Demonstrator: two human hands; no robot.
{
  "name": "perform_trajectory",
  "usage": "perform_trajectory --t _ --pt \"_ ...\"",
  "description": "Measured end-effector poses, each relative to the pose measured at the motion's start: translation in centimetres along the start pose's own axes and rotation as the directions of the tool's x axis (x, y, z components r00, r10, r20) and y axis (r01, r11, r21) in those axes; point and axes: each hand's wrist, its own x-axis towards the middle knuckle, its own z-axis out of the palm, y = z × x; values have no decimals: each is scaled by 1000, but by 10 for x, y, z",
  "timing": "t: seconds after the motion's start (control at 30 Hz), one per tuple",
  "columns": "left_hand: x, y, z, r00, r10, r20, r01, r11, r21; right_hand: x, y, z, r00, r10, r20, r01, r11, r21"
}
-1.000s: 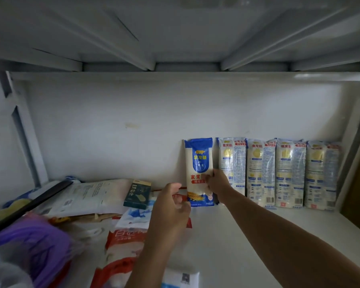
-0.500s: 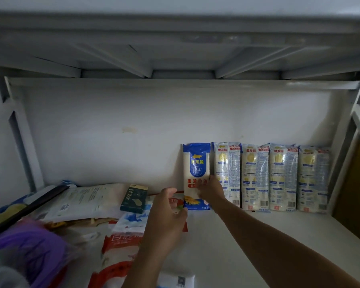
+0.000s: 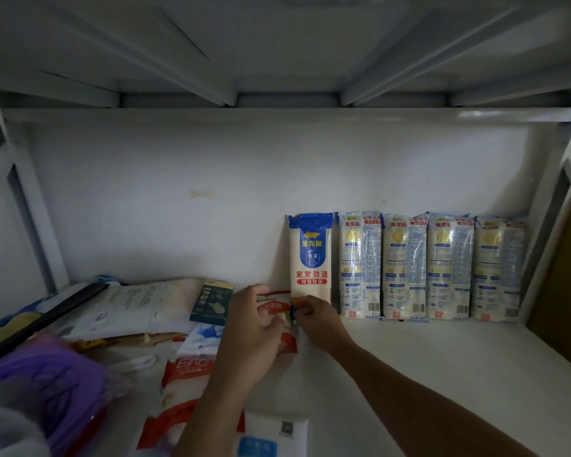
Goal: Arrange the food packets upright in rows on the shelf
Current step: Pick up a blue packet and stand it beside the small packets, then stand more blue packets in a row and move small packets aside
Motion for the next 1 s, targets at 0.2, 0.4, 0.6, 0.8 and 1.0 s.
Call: perform_trajectory --t 0.2,0.4,0.6,0.8,1.0 --pt "3 -3 6 999 5 36 -7 999 41 3 -4 -15 998 25 64 -29 997 72" --pt "4 -3 10 998 -2 67 1 1000 23 -6 6 -61 945 -134 -299 152 988 36" --pt "5 1 17 997 10 75 -11 1000 5 3 7 -91 893 -113 -436 96 994 -60" --pt "-1 10 26 996 42 81 -47 997 63 28 9 -79 890 25 -454 -58 997 -60" --pt "-4 12 30 996 64 69 -74 986 153 47 7 -75 862 182 -474 -235 971 -53"
